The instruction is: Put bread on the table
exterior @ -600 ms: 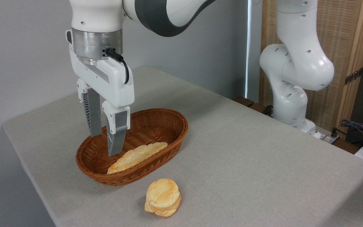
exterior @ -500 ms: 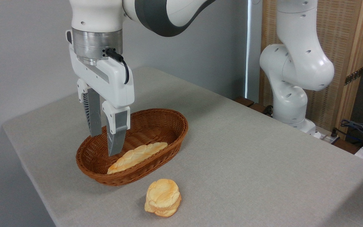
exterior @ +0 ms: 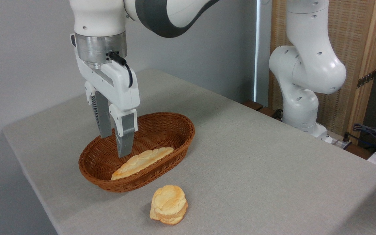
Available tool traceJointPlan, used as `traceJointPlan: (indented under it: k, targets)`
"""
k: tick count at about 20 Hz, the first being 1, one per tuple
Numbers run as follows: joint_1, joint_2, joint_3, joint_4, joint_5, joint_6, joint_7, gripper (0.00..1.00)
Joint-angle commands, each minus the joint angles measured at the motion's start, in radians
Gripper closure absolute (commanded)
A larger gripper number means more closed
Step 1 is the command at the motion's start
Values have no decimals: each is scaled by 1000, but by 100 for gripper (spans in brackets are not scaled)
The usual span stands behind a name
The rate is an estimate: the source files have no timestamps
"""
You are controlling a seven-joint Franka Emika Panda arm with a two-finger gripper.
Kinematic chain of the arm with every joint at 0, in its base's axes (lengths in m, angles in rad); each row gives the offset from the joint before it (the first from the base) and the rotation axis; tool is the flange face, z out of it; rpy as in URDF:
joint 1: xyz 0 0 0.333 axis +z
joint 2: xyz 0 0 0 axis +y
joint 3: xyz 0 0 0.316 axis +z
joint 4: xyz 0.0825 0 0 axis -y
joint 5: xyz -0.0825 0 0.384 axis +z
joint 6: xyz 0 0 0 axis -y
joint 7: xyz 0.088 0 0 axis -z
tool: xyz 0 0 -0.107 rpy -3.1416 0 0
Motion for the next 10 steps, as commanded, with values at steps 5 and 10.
traceJointPlan:
  k: [5, 10]
  targets:
    - [0, -10, -78, -83, 2, -26, -11, 0]
    - [-2, -37, -104, -156, 5, -43, -16, 0]
